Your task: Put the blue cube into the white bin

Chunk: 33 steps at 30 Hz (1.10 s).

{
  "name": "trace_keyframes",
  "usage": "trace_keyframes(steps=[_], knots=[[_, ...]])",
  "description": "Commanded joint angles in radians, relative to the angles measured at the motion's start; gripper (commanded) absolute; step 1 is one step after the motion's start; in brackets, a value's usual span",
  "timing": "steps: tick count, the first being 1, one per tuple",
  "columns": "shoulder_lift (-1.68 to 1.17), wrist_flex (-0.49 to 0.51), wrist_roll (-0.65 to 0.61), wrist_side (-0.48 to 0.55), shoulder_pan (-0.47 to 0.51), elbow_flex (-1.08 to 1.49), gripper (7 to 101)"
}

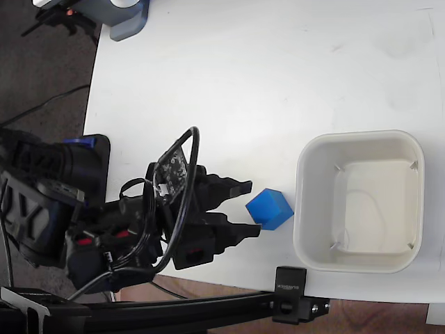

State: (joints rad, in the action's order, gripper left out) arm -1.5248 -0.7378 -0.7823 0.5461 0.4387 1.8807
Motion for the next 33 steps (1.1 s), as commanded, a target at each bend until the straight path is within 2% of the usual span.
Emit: trace_keyframes(steps=[1, 23, 29, 33], knots=[[-0.003, -0.003, 0.0, 0.011, 0.005, -0.066, 98.4], [0.046, 0.037, 0.029, 0.043, 0.009, -0.052, 96.5], [0.06, 0.034, 0.035, 0.046, 0.009, -0.066, 89.8], [0.077, 0.051, 0.038, 0.058, 0.011, -0.064, 94.9]])
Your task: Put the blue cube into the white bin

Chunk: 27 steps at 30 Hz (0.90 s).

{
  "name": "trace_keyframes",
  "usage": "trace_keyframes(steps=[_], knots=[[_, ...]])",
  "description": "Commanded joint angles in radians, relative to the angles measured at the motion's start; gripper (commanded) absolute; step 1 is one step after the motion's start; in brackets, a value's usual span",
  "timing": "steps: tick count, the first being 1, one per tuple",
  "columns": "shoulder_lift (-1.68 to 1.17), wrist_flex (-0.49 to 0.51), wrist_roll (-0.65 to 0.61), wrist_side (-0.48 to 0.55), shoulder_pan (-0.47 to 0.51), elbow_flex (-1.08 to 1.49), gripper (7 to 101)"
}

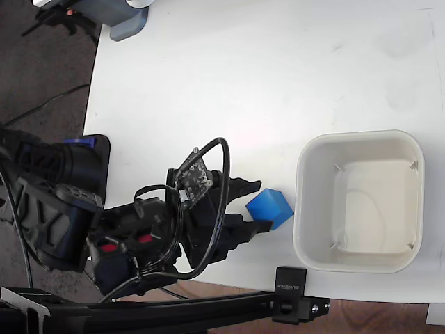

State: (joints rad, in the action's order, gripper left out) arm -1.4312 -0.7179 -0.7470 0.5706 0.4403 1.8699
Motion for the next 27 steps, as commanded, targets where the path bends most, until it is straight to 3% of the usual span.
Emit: trace_keyframes(steps=[1, 9, 14, 17, 27], knots=[[-0.015, 0.034, 0.005, 0.034, 0.009, -0.054, 94.9], [0.015, 0.034, 0.008, 0.029, 0.015, -0.084, 87.1], [0.046, -0.026, -0.006, 0.026, 0.018, -0.135, 74.5], [0.044, -0.048, -0.012, 0.02, 0.018, -0.144, 58.6], [-0.014, -0.063, 0.021, -0.025, -0.011, -0.126, 51.3]])
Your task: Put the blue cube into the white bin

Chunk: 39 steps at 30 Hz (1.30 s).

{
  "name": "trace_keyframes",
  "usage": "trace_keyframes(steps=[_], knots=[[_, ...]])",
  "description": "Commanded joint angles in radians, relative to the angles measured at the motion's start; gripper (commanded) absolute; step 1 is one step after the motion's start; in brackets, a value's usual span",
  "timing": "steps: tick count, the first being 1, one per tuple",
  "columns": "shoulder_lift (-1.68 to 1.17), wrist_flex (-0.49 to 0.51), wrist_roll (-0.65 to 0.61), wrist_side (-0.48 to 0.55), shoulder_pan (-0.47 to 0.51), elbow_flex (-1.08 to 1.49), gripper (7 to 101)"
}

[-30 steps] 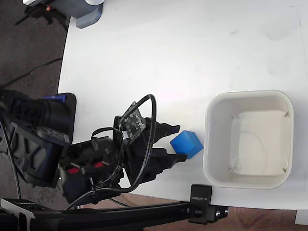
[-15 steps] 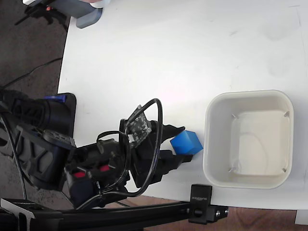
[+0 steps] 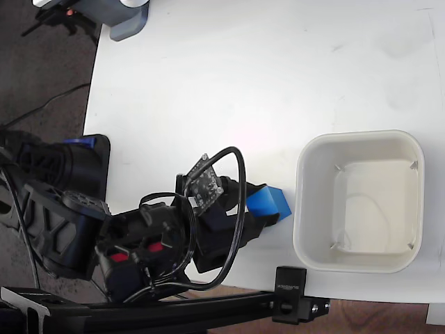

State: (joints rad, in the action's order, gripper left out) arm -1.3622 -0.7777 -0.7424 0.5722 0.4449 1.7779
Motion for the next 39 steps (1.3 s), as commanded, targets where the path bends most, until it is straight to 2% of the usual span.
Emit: trace_keyframes(steps=[1, 6, 11, 16, 19, 24, 30, 34, 39], knots=[[-0.101, -0.005, 0.028, -0.037, -0.021, -0.031, 51.3], [-0.227, -0.037, 0.117, -0.14, -0.087, -0.014, 51.3], [-0.394, -0.054, 0.284, -0.305, -0.195, 0.044, 51.3], [-0.48, 0.084, 0.492, -0.532, -0.325, 0.074, 49.7], [-0.46, 0.195, 0.56, -0.609, -0.345, 0.072, 49.5], [-0.379, 0.35, 0.626, -0.658, -0.337, 0.037, 49.5], [-0.276, 0.502, 0.641, -0.672, -0.337, -0.003, 50.8], [-0.176, 0.571, 0.647, -0.661, -0.342, -0.06, 51.9], [-0.08, 0.611, 0.658, -0.63, -0.339, -0.132, 51.9]])
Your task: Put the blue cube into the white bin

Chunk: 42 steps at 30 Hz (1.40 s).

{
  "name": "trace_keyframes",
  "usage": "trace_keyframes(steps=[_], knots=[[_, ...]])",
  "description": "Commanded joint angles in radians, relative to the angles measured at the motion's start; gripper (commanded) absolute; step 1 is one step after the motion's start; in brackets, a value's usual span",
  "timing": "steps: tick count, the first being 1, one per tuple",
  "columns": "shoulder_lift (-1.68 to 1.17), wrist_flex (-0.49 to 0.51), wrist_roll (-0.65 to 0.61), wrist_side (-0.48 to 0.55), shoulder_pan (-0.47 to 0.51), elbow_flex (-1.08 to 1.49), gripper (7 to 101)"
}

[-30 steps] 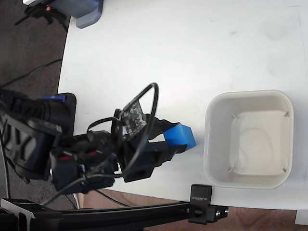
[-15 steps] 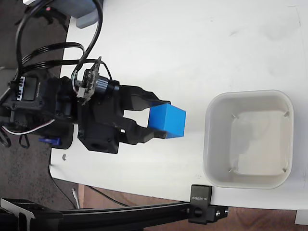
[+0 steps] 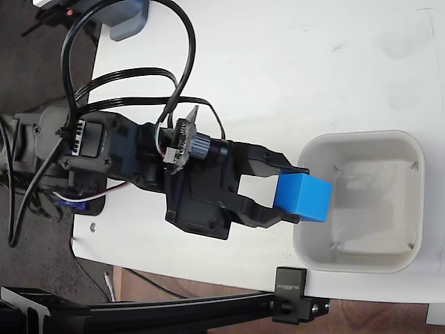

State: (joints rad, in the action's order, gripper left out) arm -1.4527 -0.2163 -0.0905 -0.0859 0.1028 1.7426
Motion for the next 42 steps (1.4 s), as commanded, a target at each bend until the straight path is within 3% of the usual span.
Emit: trace_keyframes(steps=[1, 6, 7, 9, 10, 18, 20, 23, 27, 30, 34, 42], knots=[[0.031, 0.058, 0.009, 0.035, 0.005, -0.11, 51.9], [0.123, 0.08, 0.017, 0.061, 0.015, -0.184, 54.6], [0.132, 0.086, 0.02, 0.069, 0.017, -0.19, 61.3], [0.143, 0.106, 0.026, 0.075, 0.021, -0.189, 97.6], [0.143, 0.112, 0.026, 0.077, 0.023, -0.186, 100.0], [0.025, 0.104, 0.017, 0.089, 0.028, -0.074, 100.3], [-0.091, 0.032, 0.014, 0.052, 0.002, 0.006, 100.3], [-0.313, -0.164, 0.02, -0.034, -0.071, 0.146, 100.3], [-0.653, -0.339, 0.063, -0.164, -0.207, 0.431, 100.3], [-0.914, -0.39, 0.12, -0.212, -0.285, 0.689, 100.3], [-1.198, -0.483, 0.16, -0.21, -0.308, 0.922, 100.3], [-1.424, -0.497, 0.183, -0.183, -0.31, 1.158, 100.3]])
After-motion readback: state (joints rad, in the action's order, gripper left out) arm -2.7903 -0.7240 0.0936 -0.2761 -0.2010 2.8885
